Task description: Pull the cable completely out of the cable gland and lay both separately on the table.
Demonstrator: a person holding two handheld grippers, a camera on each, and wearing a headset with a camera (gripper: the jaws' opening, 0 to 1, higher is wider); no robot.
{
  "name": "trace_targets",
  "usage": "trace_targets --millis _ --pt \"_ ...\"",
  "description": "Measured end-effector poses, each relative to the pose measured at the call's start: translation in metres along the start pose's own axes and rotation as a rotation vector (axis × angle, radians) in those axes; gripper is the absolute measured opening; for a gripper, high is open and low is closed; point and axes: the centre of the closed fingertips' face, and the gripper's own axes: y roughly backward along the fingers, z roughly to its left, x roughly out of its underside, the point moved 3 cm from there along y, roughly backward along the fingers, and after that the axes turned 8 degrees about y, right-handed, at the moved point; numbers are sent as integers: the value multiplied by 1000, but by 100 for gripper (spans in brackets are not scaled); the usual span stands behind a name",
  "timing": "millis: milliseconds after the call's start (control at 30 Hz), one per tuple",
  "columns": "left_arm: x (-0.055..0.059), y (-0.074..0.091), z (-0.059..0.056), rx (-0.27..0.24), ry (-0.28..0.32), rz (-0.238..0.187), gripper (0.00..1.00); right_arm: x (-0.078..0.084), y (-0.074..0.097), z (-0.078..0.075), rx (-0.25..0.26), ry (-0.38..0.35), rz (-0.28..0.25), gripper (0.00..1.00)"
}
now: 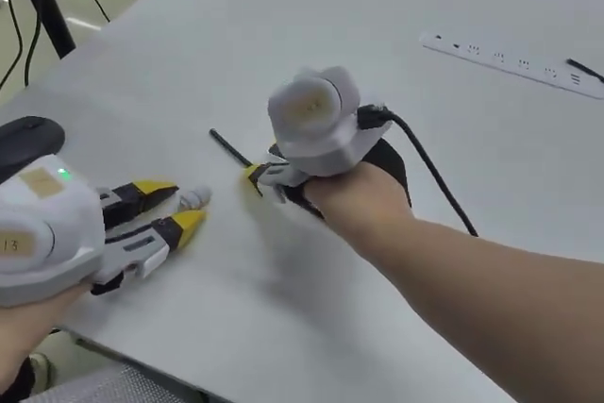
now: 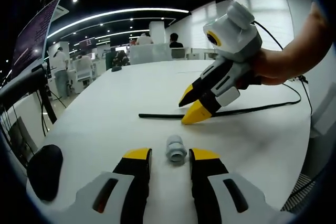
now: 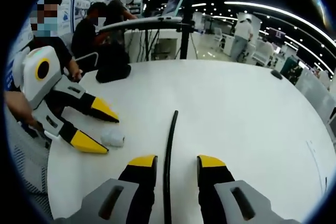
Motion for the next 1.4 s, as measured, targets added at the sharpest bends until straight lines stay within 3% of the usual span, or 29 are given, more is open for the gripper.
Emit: trace_targets --millis 67,167,233,300,333,400,433,500,633,733,800,867,967,1033,1067,1100,1133,1167,1233,1267,1333,1400 --pt "-2 1 0 0 -8 1 40 6 8 -2 10 -19 2 34" --pt "-4 1 -2 7 -19 8 55 15 21 -7 52 -80 -1 56" --pt "-6 0 -4 13 -5 17 78 27 31 -10 73 -85 12 66" --pt "-11 -2 -10 41 28 14 100 45 46 -12 89 -76 56 67" --pt "-11 0 -14 47 18 24 97 51 53 -13 98 -74 56 67" --pt "-18 2 -22 42 -83 42 99 72 76 -16 127 -97 85 71" --pt "-22 2 -30 61 -139 47 99 83 88 -17 140 -145 87 77" --pt "-26 1 -40 88 -155 62 99 97 104 -17 144 -206 90 86" --pt "-42 -6 -61 154 -114 40 99 134 148 -21 204 -270 128 97" --pt "-48 -4 -71 217 -115 72 99 151 185 -25 272 -379 113 99" --pt "-58 -2 -74 246 -81 67 99 160 205 -29 309 -423 108 99" --pt "-72 -1 -75 256 -73 51 99 169 229 -33 353 -476 91 99" --pt "-89 -2 -84 269 -76 48 99 183 258 -30 374 -557 83 99" --pt "-99 -6 -92 274 -81 35 99 191 275 -25 396 -568 85 99" --pt "-105 -7 -95 255 -78 16 99 193 282 -24 406 -566 71 99" --pt "-114 -9 -97 228 -90 -30 92 191 290 -23 421 -576 12 99" --pt "-116 -9 -100 231 -93 -38 86 189 298 -25 459 -592 -34 99" --pt "-118 -9 -113 246 -80 -40 88 191 304 -22 469 -615 -43 99" --pt "-121 -10 -134 287 -53 -65 99 195 313 -15 485 -627 -43 99" --pt "-119 -9 -139 283 -56 -49 98 197 315 -14 493 -625 -40 99" --pt "-115 -10 -152 292 -61 -48 99 203 319 -12 506 -625 -31 99" --pt "-112 -11 -159 282 -56 -55 99 210 324 -10 516 -633 -21 99"
